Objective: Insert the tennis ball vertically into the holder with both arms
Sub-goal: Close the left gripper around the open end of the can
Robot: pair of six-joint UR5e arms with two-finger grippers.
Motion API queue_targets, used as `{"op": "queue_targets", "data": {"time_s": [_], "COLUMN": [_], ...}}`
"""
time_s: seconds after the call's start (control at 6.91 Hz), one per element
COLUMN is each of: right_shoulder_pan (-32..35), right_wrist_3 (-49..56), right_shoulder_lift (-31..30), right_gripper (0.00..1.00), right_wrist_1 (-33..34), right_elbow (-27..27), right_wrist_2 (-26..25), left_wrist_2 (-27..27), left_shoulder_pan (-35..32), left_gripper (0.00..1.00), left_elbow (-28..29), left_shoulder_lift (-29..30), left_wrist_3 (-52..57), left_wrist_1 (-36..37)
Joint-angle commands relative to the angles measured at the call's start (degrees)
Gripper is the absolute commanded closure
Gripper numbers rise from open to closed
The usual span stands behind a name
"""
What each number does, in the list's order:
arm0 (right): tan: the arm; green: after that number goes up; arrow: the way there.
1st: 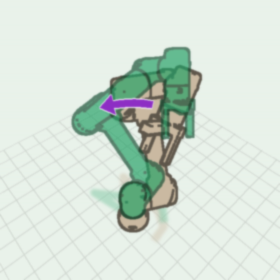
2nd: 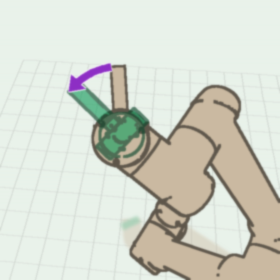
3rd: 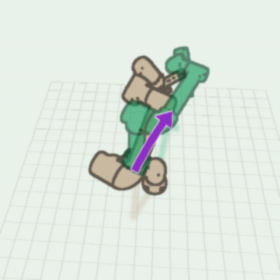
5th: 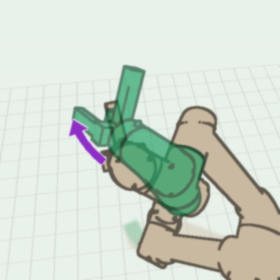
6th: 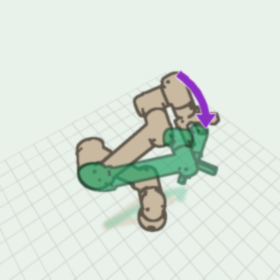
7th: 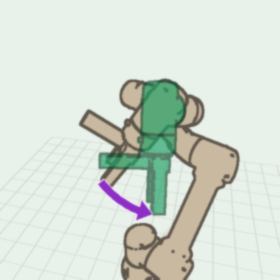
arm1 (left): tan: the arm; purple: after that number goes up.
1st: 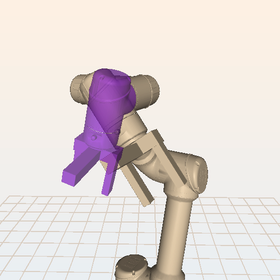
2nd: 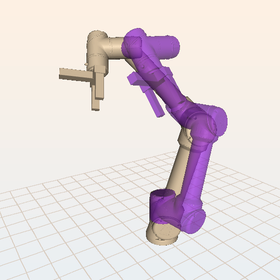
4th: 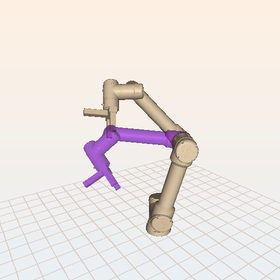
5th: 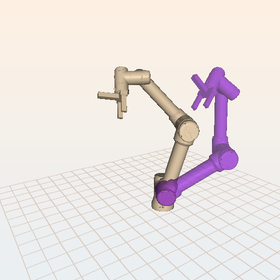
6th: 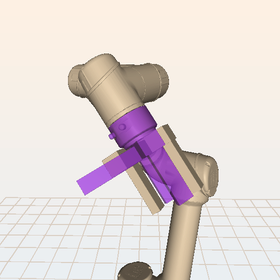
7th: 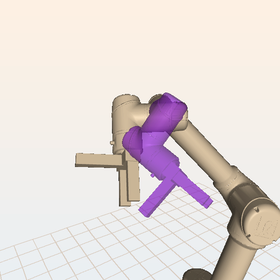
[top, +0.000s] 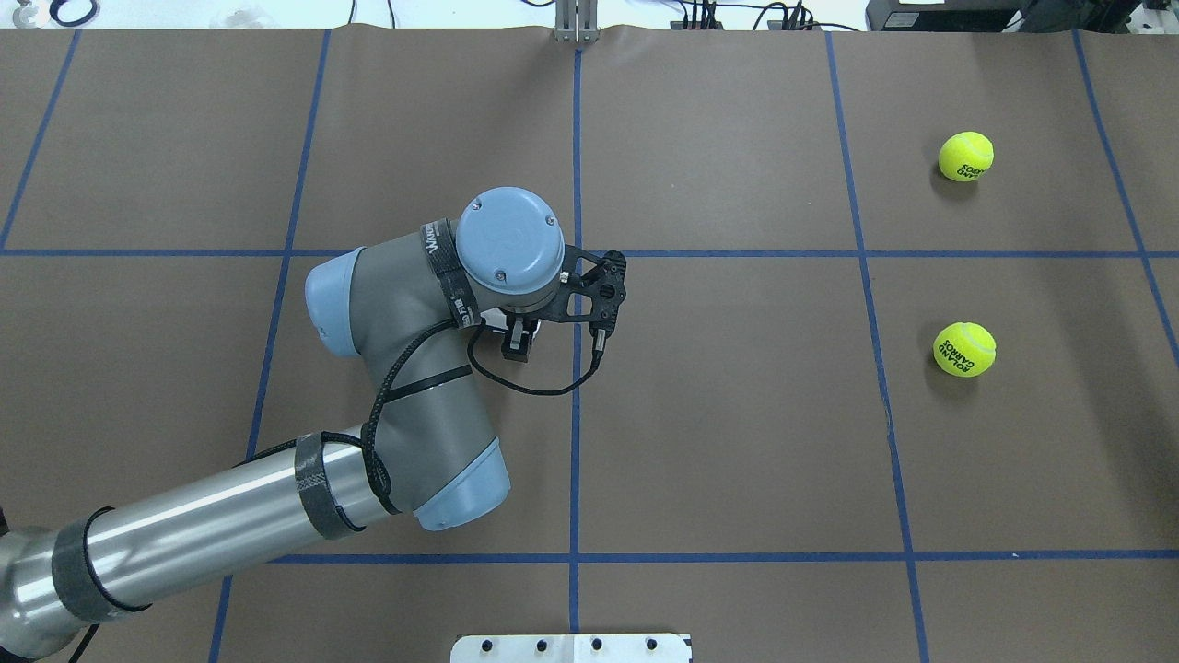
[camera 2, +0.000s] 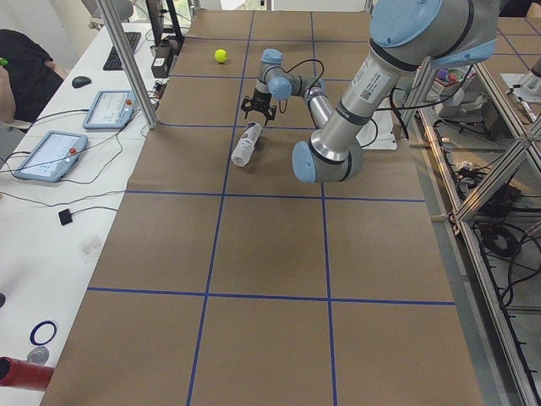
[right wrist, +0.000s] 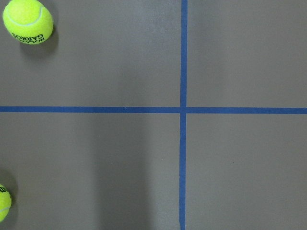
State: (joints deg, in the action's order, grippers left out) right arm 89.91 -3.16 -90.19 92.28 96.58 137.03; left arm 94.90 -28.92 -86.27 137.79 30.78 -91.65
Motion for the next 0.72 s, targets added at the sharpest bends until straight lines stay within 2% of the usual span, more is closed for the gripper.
{"op": "queue_targets", "data": {"time_s": [0.0,0.58], "right_shoulder_pan": [0.0,0.0], "right_wrist_3": [0.0,0.0], "right_shoulder_lift": [0.0,-0.1], "right_gripper": [0.01,0.01], "right_wrist_1": [0.0,0.0], "right_elbow": [-0.1,-0.1], "right_wrist_2": [0.1,0.1], "left_wrist_2": [-0.5,-0.6], "left_shoulder_pan": [0.0,0.2], "left_gripper": [0.01,0.01], "left_elbow": [1.2,4.2], "left_shoulder_lift": [0.0,0.5], "left_wrist_3": [0.1,-0.1], "left_wrist_1": [-1.0,-3.5]}}
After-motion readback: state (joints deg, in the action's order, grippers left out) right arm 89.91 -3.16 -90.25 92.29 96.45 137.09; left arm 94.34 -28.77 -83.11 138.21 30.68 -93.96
